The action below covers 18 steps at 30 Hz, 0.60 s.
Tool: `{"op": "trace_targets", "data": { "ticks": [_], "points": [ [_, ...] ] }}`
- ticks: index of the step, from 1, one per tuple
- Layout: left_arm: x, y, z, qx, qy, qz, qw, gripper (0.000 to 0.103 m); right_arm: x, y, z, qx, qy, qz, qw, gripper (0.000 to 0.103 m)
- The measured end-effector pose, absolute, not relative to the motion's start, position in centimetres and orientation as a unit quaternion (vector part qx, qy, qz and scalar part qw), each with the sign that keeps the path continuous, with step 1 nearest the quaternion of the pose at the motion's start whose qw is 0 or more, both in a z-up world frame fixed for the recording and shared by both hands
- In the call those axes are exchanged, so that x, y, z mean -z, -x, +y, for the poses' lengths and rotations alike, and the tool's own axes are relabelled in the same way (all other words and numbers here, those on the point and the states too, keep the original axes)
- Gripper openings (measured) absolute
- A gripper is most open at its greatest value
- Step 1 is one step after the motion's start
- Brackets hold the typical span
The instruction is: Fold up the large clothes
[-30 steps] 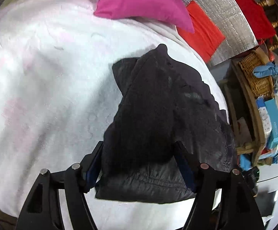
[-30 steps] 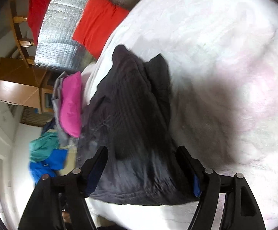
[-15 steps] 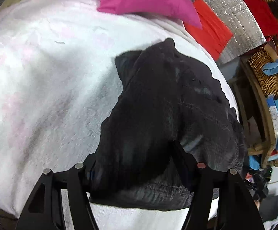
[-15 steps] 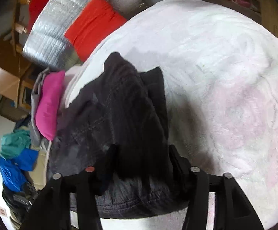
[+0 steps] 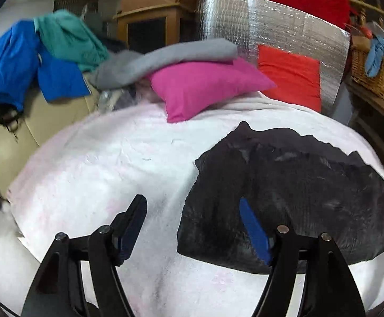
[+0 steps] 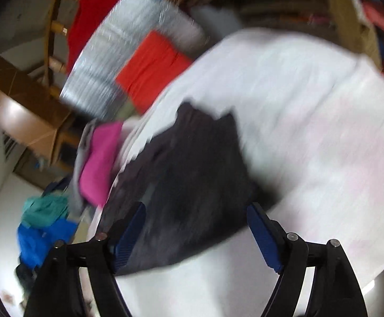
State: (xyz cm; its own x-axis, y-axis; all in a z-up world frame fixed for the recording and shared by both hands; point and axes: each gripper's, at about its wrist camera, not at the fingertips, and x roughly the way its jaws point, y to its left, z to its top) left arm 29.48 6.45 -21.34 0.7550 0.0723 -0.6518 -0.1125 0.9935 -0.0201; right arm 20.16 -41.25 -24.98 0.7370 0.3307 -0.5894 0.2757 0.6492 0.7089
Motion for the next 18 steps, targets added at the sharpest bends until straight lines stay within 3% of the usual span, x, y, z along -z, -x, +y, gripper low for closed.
{"op": "trace_targets", "data": {
  "ticks": [7,15,18],
  "points": [
    [20.6,-28.7,4.9,-0.041,0.004,0.331,0.943,0.074,29.2,-22.4,-38.6,-0.031,-0.470,0.417,0.777,0.082],
    [20.7,-28.6,4.1,-0.039,-0.003,0.329,0.943,0.074,31.9,-24.8,-39.1,-0.002,-0.540,0.374,0.754,0.082],
    [20.8,-28.6,3.9,-0.040,-0.009,0.330,0.943,0.074,30.0,-25.4,-38.4,0.010,-0.503,0.344,0.792,0.070]
  ]
}}
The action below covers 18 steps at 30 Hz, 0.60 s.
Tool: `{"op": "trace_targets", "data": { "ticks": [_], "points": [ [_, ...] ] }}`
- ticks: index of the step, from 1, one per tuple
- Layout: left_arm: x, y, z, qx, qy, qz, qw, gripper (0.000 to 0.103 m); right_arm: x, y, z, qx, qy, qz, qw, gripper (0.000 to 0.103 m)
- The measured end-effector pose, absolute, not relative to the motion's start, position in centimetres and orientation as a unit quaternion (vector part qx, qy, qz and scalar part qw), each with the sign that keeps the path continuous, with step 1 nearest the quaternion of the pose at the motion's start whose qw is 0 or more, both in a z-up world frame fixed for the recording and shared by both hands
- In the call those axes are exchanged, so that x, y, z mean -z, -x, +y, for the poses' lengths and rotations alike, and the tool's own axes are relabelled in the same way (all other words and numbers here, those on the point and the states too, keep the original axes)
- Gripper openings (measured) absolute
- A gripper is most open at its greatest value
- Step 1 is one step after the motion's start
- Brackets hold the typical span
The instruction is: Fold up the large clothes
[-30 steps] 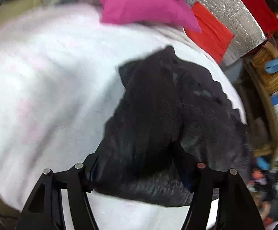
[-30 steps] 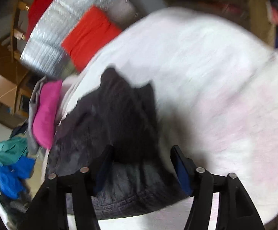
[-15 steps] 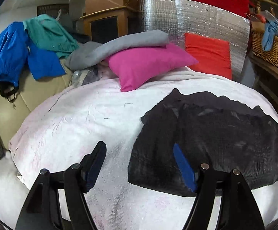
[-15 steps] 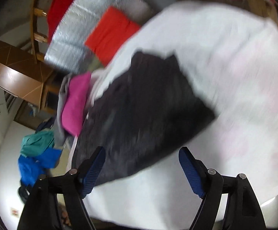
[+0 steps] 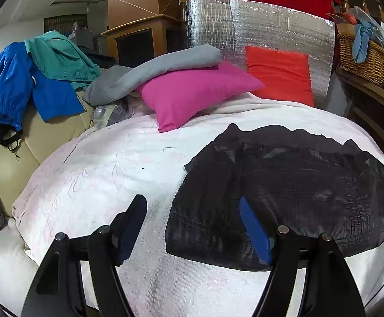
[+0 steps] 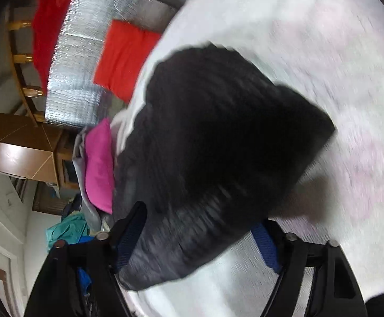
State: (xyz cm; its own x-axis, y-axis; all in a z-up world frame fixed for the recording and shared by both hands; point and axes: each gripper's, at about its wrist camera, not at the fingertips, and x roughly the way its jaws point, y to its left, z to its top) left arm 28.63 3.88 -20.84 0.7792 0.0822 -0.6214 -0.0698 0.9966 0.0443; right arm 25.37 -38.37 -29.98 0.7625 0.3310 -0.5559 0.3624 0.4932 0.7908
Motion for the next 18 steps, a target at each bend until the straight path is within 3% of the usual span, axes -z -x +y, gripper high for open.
{"op": "trace_targets", "data": {
  "ticks": [3,7,11,14,18],
  "points": [
    [20.9,-28.7,3.8,-0.042,-0.013,0.330,0.943,0.074,27.6,-25.2,-37.1,0.019,-0.440,0.327,0.836,0.058],
    [20.9,-28.6,3.9,-0.042,-0.010,0.331,0.943,0.074,28.4,-26.1,-36.9,0.037,-0.408,0.369,0.834,0.058],
    [20.8,-28.5,3.9,-0.043,-0.016,0.330,0.943,0.074,29.5,-25.8,-38.0,0.025,-0.460,0.386,0.799,0.061],
    [20.9,-28.4,3.9,-0.038,-0.017,0.333,0.942,0.074,29.1,-25.0,-37.6,0.014,-0.445,0.391,0.806,0.072],
    [21.6,-28.1,4.1,0.022,0.021,0.374,0.927,0.074,28.6,-24.5,-35.5,-0.014,-0.418,0.411,0.810,0.074]
  ]
}}
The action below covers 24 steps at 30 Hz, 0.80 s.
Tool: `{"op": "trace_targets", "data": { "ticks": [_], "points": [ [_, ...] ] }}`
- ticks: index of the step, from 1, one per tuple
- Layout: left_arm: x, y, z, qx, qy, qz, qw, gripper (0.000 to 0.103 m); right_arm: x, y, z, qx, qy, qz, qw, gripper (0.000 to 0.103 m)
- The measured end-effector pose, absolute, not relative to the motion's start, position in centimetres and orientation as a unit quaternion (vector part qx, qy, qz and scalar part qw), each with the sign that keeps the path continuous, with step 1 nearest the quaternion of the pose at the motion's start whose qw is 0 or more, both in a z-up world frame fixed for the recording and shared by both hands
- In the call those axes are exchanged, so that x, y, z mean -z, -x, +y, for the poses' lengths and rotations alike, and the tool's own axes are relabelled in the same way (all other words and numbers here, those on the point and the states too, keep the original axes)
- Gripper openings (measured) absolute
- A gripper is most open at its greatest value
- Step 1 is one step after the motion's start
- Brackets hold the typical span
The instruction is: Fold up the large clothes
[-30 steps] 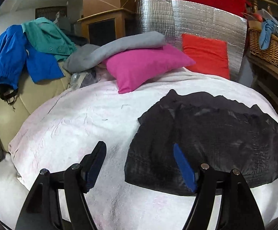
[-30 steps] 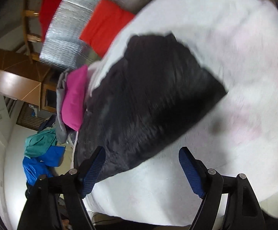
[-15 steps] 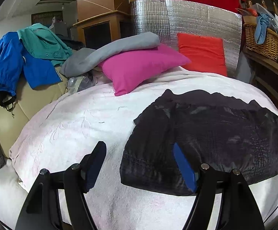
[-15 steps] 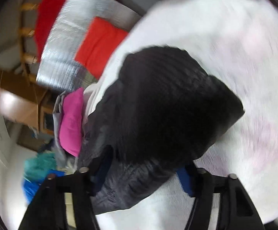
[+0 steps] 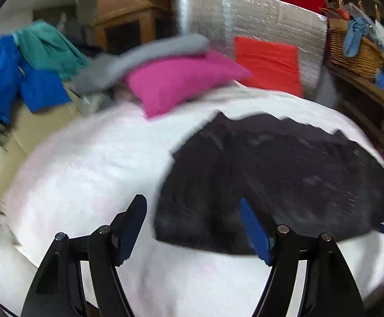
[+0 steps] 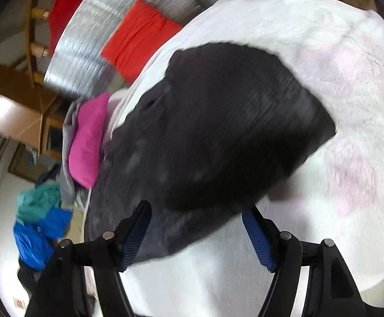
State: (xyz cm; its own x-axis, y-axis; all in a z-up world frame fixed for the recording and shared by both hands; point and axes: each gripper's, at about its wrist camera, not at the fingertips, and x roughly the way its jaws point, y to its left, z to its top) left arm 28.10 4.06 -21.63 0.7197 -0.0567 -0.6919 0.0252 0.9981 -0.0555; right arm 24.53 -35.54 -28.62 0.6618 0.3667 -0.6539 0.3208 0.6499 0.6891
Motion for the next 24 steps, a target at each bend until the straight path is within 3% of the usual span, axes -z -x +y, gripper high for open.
{"op": "trace_targets", "data": {
  "ticks": [8,18,24],
  "points": [
    [25.0,-28.4,2.4,0.114,0.092,0.470,0.870,0.074,31.4,-26.4,-31.6,-0.088,-0.460,0.452,0.759,0.074],
    [27.9,-33.2,3.4,0.080,0.208,0.504,0.834,0.074,32.6,-27.9,-31.9,-0.067,-0.526,0.381,0.758,0.074],
    [27.7,-33.6,3.3,0.078,0.226,0.481,0.844,0.074,28.7,-27.4,-30.7,-0.046,-0.432,0.345,0.832,0.041]
  ]
}}
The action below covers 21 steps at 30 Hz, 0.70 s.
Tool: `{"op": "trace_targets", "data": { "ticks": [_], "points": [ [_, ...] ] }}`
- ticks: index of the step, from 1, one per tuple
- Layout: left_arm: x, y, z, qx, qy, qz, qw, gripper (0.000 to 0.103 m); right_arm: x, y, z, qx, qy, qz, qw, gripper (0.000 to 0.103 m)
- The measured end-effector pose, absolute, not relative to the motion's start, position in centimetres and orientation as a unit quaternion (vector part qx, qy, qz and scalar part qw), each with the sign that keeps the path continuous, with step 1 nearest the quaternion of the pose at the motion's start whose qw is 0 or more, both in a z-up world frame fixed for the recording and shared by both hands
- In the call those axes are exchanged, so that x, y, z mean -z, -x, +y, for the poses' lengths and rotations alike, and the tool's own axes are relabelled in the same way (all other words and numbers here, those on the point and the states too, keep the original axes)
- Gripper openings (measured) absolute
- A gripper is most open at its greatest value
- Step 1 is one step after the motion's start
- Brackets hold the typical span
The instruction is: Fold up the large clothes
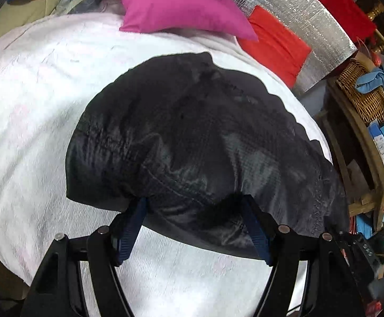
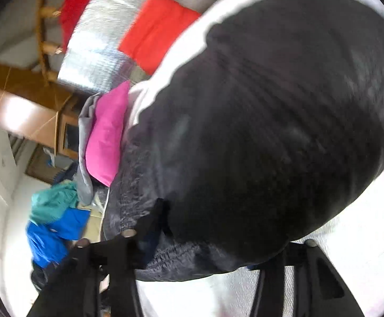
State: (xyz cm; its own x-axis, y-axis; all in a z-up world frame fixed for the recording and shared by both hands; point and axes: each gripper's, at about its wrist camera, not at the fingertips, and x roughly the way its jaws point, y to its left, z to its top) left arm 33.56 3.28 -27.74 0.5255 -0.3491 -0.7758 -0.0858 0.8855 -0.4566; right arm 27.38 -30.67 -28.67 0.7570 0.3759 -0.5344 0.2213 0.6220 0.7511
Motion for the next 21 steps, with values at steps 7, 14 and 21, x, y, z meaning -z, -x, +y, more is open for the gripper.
{"op": "trace_targets", "data": {
  "ticks": [7,14,21],
  "points": [
    [28.6,-33.0,1.4,0.062,0.154,0.494,0.853,0.074,30.3,-28.2,-30.9,-0.029,-0.427,0.386,0.817,0.041],
    [24.6,-29.6,0.1,0.034,0.061,0.445,0.893,0.074,28.5,-25.8,-31.5,-0.042,-0.420,0.404,0.811,0.072],
    [17.0,-23.0,-1.7,-0.004,-0.037,0.334,0.942,0.075,22.0,-19.1,-29.5,-0.014,-0.270,0.354,0.895,0.072]
  ]
}}
